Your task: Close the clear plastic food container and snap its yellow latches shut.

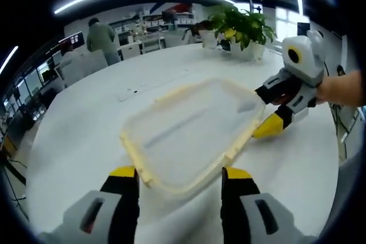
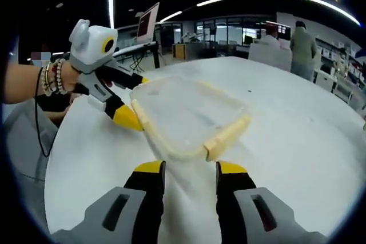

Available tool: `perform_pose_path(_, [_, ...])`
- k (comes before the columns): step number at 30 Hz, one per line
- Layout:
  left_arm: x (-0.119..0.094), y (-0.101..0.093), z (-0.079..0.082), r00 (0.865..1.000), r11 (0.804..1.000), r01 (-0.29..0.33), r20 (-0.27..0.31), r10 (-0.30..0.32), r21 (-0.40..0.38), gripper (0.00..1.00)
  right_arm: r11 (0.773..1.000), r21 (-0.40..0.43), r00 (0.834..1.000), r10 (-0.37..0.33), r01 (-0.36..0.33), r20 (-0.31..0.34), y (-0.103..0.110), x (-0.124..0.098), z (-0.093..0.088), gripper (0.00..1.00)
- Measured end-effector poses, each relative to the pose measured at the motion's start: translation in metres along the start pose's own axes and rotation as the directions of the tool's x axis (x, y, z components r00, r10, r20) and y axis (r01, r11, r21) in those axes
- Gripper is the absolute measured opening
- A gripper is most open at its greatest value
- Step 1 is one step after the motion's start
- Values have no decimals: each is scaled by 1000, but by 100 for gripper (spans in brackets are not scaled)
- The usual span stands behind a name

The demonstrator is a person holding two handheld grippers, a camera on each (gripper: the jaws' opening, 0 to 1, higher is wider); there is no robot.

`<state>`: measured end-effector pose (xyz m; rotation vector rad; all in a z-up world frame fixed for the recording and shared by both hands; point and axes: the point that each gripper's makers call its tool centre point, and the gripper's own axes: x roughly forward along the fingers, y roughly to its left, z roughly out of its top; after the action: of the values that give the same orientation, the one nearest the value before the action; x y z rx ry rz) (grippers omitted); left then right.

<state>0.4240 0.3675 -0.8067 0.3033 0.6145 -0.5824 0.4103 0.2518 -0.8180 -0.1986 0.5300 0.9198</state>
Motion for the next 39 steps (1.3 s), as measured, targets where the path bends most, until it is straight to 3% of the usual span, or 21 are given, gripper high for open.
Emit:
perform_pose_path(17, [8,6,3,1000,1000,19,-4,-19,-2,52,999,44,1000,-20,19,10,-7,5,1,32])
perform_pose_path(39, [4,6,-1,999,999,37,-5,-37,-39,50,999,33,999,-28,29,-35,-4,3,-6,33])
